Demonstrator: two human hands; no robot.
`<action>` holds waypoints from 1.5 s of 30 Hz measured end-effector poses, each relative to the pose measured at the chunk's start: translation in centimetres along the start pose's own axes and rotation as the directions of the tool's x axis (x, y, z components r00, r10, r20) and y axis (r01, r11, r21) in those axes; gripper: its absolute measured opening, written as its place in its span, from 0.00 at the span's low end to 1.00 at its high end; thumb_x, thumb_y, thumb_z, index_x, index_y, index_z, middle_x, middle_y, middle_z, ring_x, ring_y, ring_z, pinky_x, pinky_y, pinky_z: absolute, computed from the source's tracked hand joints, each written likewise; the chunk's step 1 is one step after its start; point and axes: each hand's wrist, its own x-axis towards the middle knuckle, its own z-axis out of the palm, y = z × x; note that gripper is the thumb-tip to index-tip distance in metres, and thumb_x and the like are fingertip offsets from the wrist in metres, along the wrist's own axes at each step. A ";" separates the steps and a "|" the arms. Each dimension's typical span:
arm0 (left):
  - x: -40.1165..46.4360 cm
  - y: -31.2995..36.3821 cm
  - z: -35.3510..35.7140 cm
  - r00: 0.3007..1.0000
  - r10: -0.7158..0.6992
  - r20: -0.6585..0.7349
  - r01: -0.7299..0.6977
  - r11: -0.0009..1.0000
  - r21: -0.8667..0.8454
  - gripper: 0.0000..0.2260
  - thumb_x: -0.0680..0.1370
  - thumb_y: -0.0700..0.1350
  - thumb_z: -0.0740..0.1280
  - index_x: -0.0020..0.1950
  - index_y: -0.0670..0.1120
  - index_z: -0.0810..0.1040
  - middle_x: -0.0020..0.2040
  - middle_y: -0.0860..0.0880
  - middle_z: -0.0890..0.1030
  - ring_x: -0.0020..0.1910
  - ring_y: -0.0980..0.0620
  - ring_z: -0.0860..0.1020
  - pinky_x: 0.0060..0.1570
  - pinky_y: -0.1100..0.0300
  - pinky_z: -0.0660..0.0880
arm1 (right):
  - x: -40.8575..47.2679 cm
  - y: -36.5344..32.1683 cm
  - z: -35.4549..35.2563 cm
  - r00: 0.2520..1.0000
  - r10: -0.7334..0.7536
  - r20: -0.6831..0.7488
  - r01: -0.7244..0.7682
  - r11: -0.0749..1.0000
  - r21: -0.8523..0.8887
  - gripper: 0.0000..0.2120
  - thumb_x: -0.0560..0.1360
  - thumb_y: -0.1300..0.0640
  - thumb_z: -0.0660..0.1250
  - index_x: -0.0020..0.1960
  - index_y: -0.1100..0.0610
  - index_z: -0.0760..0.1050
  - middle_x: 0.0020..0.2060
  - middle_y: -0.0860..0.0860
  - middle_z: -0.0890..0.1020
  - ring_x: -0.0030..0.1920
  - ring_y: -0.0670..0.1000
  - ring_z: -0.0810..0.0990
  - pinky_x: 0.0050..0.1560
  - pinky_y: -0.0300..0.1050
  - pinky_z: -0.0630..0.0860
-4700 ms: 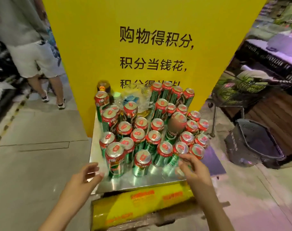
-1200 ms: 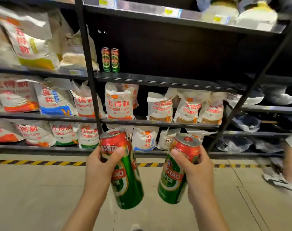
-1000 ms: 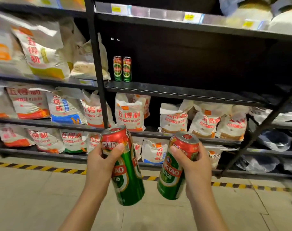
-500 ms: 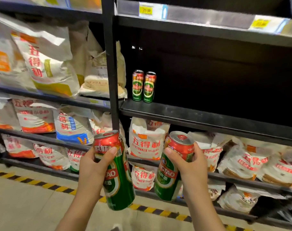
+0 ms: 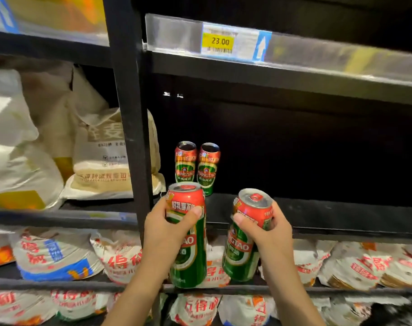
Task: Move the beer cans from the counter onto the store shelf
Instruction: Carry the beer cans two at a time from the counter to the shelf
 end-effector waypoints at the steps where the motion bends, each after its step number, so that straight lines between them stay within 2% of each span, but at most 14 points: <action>1: 1.2 -0.2 0.3 1.000 0.010 0.000 -0.010 1.000 0.005 0.11 0.70 0.47 0.72 0.50 0.54 0.76 0.44 0.52 0.83 0.42 0.58 0.81 0.39 0.64 0.73 | 1.2 0.1 0.5 1.000 -0.013 0.008 0.013 1.000 -0.011 0.27 0.59 0.50 0.80 0.56 0.46 0.76 0.47 0.46 0.84 0.47 0.45 0.83 0.41 0.37 0.79; 6: 6.1 -1.1 1.5 0.997 0.062 -0.047 -0.060 0.998 0.034 0.17 0.68 0.49 0.74 0.55 0.51 0.76 0.48 0.51 0.82 0.45 0.57 0.81 0.43 0.61 0.76 | 6.5 1.3 2.9 0.998 -0.037 0.055 0.038 0.999 -0.023 0.25 0.64 0.57 0.77 0.59 0.48 0.75 0.49 0.46 0.83 0.48 0.43 0.82 0.42 0.34 0.79; 9: 8.1 -2.1 1.8 0.992 0.085 -0.090 -0.080 0.995 0.060 0.22 0.67 0.51 0.75 0.60 0.52 0.75 0.52 0.54 0.80 0.48 0.59 0.80 0.46 0.63 0.77 | 9.0 2.1 4.2 0.994 -0.057 0.091 0.058 0.998 -0.016 0.25 0.64 0.55 0.76 0.60 0.50 0.75 0.51 0.47 0.83 0.50 0.44 0.82 0.44 0.36 0.79; 14: 10.2 -3.4 2.7 0.980 0.114 -0.160 -0.102 0.992 0.080 0.28 0.68 0.52 0.75 0.65 0.52 0.71 0.56 0.56 0.78 0.54 0.58 0.78 0.49 0.66 0.75 | 12.1 3.7 5.8 0.989 -0.061 0.133 0.066 0.997 -0.034 0.24 0.66 0.59 0.77 0.58 0.45 0.73 0.52 0.45 0.82 0.51 0.41 0.81 0.44 0.32 0.78; 19: 11.5 -4.3 3.1 0.969 0.155 -0.193 -0.141 0.986 0.088 0.29 0.68 0.49 0.76 0.67 0.51 0.71 0.58 0.56 0.75 0.56 0.60 0.76 0.48 0.70 0.74 | 13.7 5.0 6.5 0.986 -0.039 0.160 0.048 0.997 -0.056 0.24 0.65 0.60 0.77 0.57 0.47 0.73 0.51 0.46 0.82 0.51 0.41 0.81 0.45 0.33 0.78; 22: 12.1 -4.8 3.3 0.963 0.183 -0.197 -0.168 0.982 0.091 0.30 0.68 0.48 0.76 0.67 0.51 0.70 0.57 0.56 0.74 0.56 0.62 0.75 0.48 0.76 0.72 | 14.3 5.8 6.7 0.987 -0.017 0.159 0.026 0.998 -0.055 0.22 0.65 0.60 0.78 0.56 0.50 0.75 0.50 0.47 0.83 0.50 0.43 0.82 0.45 0.35 0.78; 24: 12.4 -5.1 3.4 0.962 0.186 -0.200 -0.171 0.981 0.091 0.29 0.68 0.48 0.76 0.67 0.51 0.70 0.57 0.56 0.74 0.55 0.64 0.74 0.47 0.78 0.71 | 14.6 6.2 6.8 0.987 -0.004 0.162 0.012 0.999 -0.050 0.21 0.65 0.60 0.78 0.54 0.49 0.75 0.48 0.45 0.83 0.48 0.41 0.82 0.43 0.33 0.78; 31: 13.2 -6.1 3.2 0.962 0.183 -0.200 -0.165 0.981 0.103 0.30 0.68 0.48 0.76 0.67 0.50 0.70 0.58 0.55 0.74 0.56 0.62 0.74 0.48 0.77 0.72 | 15.4 7.0 7.1 0.983 0.021 0.185 -0.003 0.995 -0.096 0.19 0.65 0.58 0.78 0.51 0.49 0.74 0.47 0.45 0.83 0.47 0.40 0.82 0.42 0.33 0.78; 33: 13.2 -6.3 3.1 0.962 0.178 -0.206 -0.159 0.981 0.108 0.31 0.68 0.48 0.76 0.68 0.50 0.69 0.59 0.55 0.74 0.56 0.63 0.73 0.48 0.75 0.71 | 15.4 7.0 7.1 0.981 0.017 0.192 0.003 0.995 -0.104 0.20 0.65 0.59 0.78 0.52 0.49 0.73 0.47 0.45 0.82 0.47 0.39 0.82 0.42 0.32 0.77; 37: 13.4 -6.6 3.0 0.965 0.181 -0.192 -0.161 0.980 0.114 0.30 0.68 0.48 0.75 0.68 0.51 0.69 0.56 0.60 0.73 0.54 0.68 0.72 0.49 0.76 0.68 | 15.5 7.2 6.9 0.983 0.014 0.181 0.005 0.995 -0.104 0.30 0.63 0.59 0.79 0.60 0.53 0.68 0.52 0.45 0.79 0.53 0.43 0.80 0.44 0.31 0.78; 41: 13.5 -6.6 3.3 0.965 0.195 -0.174 -0.175 0.977 0.123 0.29 0.68 0.47 0.76 0.66 0.50 0.70 0.58 0.55 0.74 0.55 0.65 0.73 0.46 0.78 0.70 | 15.6 7.2 6.6 0.978 -0.004 0.207 0.020 0.997 -0.076 0.29 0.63 0.59 0.78 0.60 0.50 0.69 0.54 0.44 0.79 0.52 0.39 0.80 0.46 0.31 0.77; 45: 13.4 -6.8 3.6 0.965 0.218 -0.146 -0.202 0.973 0.116 0.29 0.67 0.47 0.76 0.66 0.51 0.70 0.58 0.55 0.74 0.56 0.64 0.74 0.49 0.78 0.70 | 15.3 7.7 6.1 0.973 -0.026 0.228 0.047 0.995 -0.089 0.34 0.60 0.47 0.75 0.64 0.50 0.71 0.58 0.45 0.79 0.58 0.43 0.78 0.56 0.40 0.78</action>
